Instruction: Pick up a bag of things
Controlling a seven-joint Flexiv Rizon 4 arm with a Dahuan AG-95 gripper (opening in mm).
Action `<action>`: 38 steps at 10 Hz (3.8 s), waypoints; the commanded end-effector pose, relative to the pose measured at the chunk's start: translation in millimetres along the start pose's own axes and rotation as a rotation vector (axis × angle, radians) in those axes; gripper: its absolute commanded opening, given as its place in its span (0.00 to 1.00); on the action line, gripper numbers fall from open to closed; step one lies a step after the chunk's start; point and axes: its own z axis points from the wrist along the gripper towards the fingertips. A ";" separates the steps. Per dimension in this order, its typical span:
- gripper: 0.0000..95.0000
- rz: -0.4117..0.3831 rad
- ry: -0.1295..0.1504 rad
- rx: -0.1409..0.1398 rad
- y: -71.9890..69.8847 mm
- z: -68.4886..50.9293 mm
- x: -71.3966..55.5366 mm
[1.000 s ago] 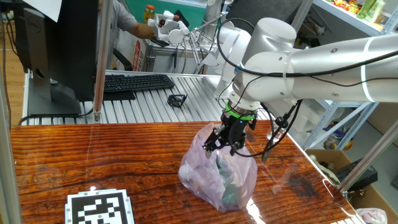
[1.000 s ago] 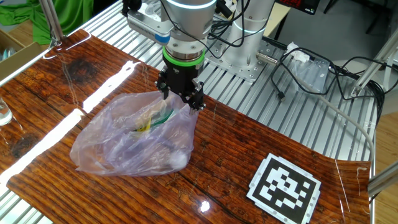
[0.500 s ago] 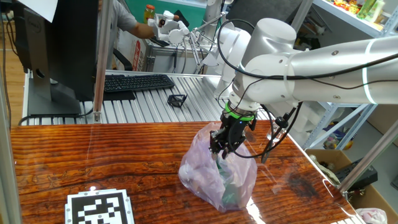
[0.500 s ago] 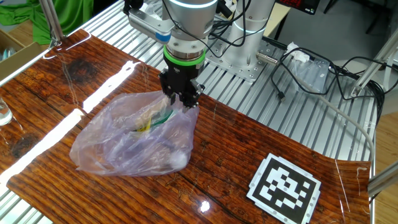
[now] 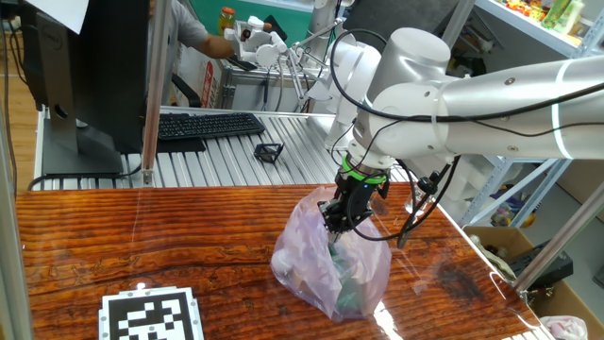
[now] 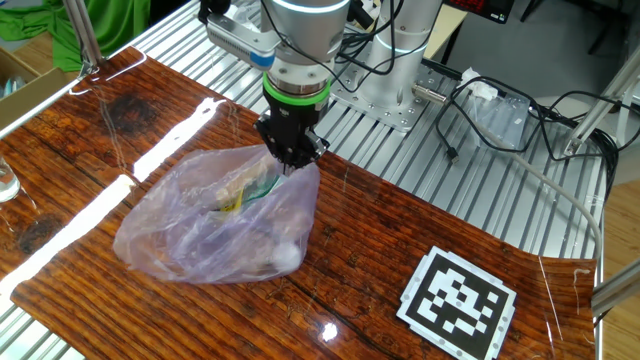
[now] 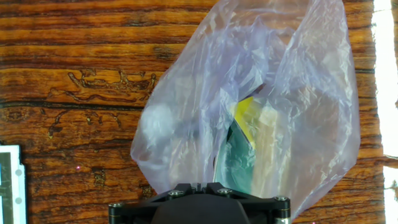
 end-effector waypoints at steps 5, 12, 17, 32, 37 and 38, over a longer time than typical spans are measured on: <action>0.00 -0.005 0.001 0.000 0.0 0.0 -0.4; 0.00 -0.036 0.002 0.000 -9.0 2.3 -9.9; 0.00 -0.047 0.006 0.002 -18.3 5.5 -23.9; 1.00 -0.002 0.008 0.028 -22.0 23.3 -41.9; 1.00 0.006 0.005 0.030 -19.5 35.9 -58.3; 1.00 0.009 0.004 0.033 -16.8 40.5 -60.7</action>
